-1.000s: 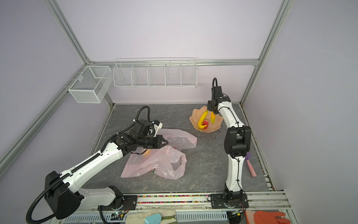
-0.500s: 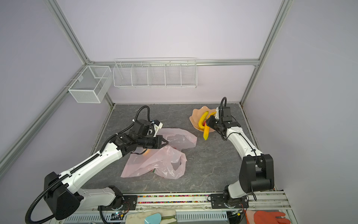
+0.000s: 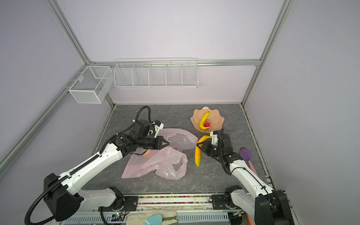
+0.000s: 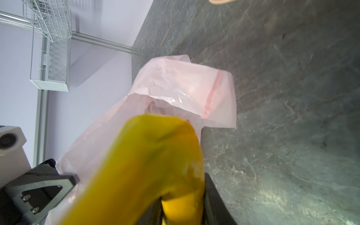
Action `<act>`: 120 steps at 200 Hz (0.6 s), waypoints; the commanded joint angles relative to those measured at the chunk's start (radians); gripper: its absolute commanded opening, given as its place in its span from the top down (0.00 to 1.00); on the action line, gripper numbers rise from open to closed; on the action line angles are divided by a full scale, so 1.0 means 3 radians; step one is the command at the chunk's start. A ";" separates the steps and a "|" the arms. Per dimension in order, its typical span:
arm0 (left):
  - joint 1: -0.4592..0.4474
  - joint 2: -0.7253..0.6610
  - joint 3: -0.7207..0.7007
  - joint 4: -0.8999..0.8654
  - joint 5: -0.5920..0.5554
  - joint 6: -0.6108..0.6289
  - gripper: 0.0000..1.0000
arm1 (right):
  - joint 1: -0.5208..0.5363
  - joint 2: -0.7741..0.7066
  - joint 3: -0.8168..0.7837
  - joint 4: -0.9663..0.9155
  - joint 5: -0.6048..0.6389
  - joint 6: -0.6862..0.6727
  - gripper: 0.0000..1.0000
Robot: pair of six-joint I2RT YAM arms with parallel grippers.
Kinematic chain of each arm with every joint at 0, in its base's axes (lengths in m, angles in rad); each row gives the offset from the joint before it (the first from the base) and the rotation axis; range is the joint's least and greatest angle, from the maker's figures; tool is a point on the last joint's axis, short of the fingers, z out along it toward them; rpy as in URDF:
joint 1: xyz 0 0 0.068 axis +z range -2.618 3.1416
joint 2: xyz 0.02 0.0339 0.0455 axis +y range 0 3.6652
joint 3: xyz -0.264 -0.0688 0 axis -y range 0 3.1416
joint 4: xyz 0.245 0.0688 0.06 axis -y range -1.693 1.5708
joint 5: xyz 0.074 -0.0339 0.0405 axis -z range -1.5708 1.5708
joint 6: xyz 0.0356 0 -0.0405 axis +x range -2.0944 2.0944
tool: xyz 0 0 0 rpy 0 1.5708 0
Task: Place the fruits into the plastic bag
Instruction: Place the fruit in the plastic bag.
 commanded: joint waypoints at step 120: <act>0.0015 -0.0003 0.0075 0.0039 0.0079 0.0024 1.00 | 0.0772 0.0877 -0.0122 0.1798 -0.0468 0.0845 0.79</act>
